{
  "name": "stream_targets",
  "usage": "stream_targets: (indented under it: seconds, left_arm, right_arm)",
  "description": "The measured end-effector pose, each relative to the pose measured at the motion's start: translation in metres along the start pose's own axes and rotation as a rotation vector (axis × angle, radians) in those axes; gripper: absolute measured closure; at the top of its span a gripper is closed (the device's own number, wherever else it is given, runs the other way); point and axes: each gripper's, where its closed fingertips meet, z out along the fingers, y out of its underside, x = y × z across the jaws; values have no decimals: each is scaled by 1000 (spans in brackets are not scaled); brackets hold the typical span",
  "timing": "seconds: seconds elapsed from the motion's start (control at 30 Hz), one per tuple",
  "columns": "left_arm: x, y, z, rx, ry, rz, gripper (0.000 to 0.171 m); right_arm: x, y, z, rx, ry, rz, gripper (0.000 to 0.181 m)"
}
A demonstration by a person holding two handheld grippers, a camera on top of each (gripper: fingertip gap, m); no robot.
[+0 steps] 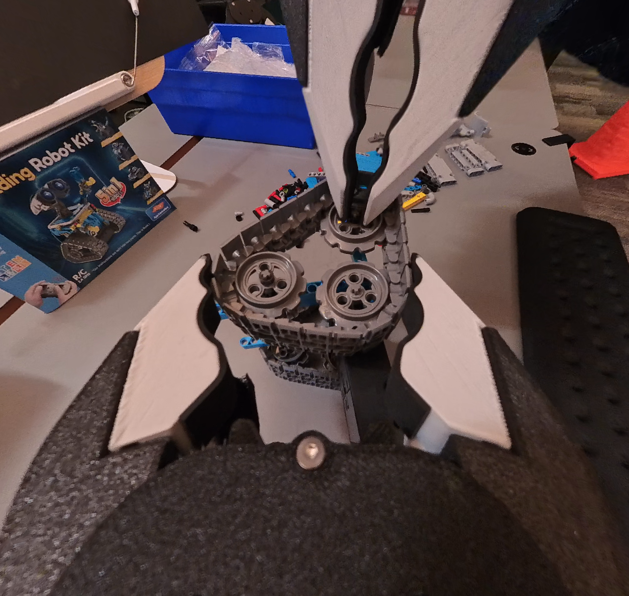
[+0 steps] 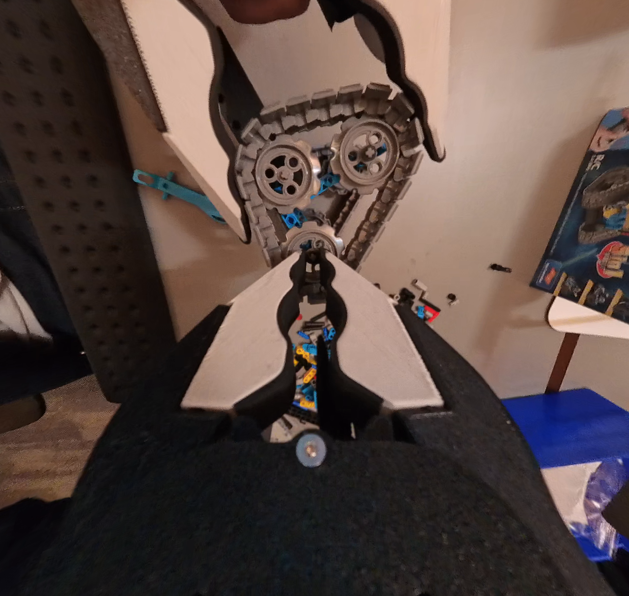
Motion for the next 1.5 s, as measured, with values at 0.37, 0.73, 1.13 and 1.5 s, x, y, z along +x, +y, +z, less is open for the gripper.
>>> stream_targets:
  seconds: [0.37,0.73,1.13,1.5]
  left_arm:
    - [1,2,-2,33,8,-34,60]
    - [2,-1,6,9,-7,-7,60]
    - [1,-1,5,15,-4,-17,60]
    - [1,-1,6,15,-8,-21,60]
  right_arm:
    - [-3,-8,-4,214,-124,-17,178]
    - [4,10,-5,41,-77,-13,176]
    - [2,10,-7,24,-76,-35,174]
    - [1,6,-4,70,-106,-16,178]
